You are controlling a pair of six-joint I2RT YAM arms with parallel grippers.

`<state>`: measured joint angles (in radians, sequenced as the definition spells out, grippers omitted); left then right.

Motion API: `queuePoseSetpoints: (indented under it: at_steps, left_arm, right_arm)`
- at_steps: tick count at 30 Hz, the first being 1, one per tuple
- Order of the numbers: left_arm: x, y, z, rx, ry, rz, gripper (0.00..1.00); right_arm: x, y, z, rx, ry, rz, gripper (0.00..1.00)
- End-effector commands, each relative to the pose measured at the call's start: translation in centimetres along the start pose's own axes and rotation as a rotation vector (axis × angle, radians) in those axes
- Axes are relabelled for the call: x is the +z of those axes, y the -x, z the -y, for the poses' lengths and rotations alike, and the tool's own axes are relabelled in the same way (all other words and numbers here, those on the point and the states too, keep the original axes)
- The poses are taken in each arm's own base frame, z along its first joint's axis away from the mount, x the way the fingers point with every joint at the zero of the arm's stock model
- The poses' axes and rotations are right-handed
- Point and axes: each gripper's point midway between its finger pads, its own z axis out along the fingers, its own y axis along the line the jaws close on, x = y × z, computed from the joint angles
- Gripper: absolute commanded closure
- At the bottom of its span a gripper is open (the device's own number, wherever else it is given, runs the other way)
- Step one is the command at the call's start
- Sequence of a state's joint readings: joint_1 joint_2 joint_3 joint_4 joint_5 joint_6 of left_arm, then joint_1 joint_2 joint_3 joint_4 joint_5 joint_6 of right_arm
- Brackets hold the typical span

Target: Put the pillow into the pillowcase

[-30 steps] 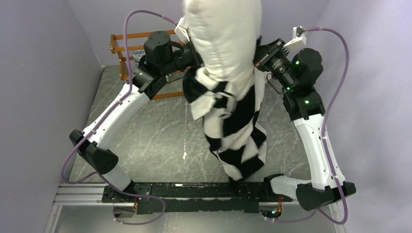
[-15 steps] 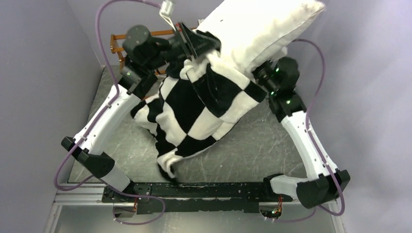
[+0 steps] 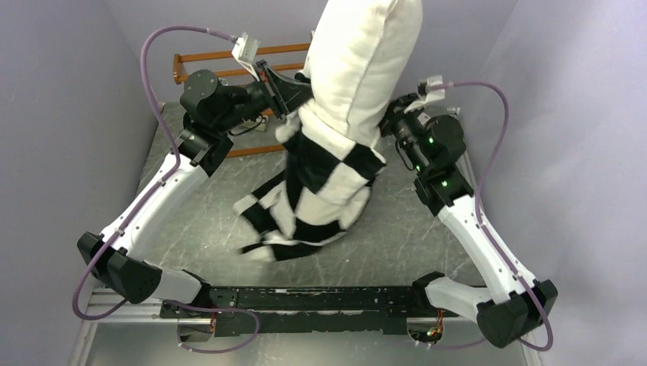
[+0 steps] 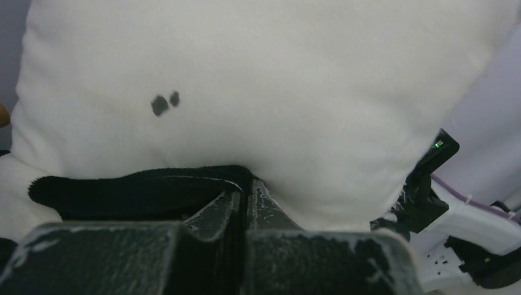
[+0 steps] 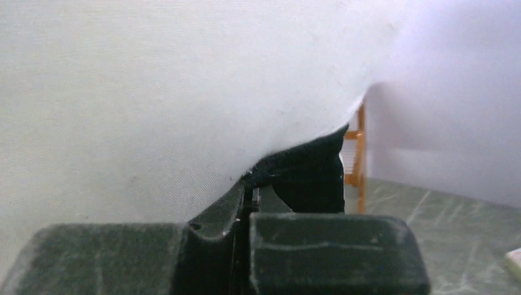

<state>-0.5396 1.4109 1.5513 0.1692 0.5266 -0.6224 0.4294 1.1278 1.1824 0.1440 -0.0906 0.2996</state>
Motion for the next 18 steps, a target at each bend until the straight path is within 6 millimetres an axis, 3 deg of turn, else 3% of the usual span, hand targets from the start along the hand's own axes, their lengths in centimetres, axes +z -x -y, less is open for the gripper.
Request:
queuePoseSetpoints:
  at_steps: [1, 3, 5, 8, 11, 12, 14, 16, 18]
  left_arm:
    - [-0.9, 3.1, 4.7, 0.271, -0.189, 0.136, 0.95]
    - [-1.2, 2.3, 4.5, 0.298, -0.210, 0.161, 0.95]
    - [-1.9, 2.2, 4.4, 0.325, -0.212, 0.205, 0.95]
    - [-2.2, 3.2, 3.1, 0.352, -0.150, 0.246, 0.95]
    - [-2.4, 5.8, -2.3, 0.253, 0.091, 0.301, 0.95]
    - [-2.7, 6.8, -3.1, 0.223, 0.104, 0.336, 0.95]
    - [-2.9, 8.2, -2.4, 0.177, 0.052, 0.402, 0.95]
    - [-2.3, 8.0, 0.3, 0.125, -0.070, 0.368, 0.95]
    - [-1.4, 5.3, 4.7, 0.139, -0.206, 0.300, 0.95]
  right_arm:
    - [-3.6, 9.4, -2.3, -0.209, 0.076, 0.409, 1.00]
    - [-3.5, 10.5, -2.2, -0.269, 0.056, 0.438, 1.00]
    - [-3.7, 11.9, -3.2, -0.315, 0.094, 0.464, 1.00]
    - [-5.8, 13.4, -5.1, -0.341, 0.168, 0.534, 1.00]
    - [-6.6, 10.8, -5.1, -0.298, 0.209, 0.512, 1.00]
    - [-6.3, 9.3, -4.7, -0.269, 0.206, 0.486, 1.00]
    - [-5.6, 7.6, -3.6, -0.242, 0.177, 0.464, 1.00]
    - [-4.2, 9.2, -2.5, -0.239, 0.103, 0.486, 1.00]
    - [-2.5, 12.2, -1.2, -0.266, 0.001, 0.499, 1.00]
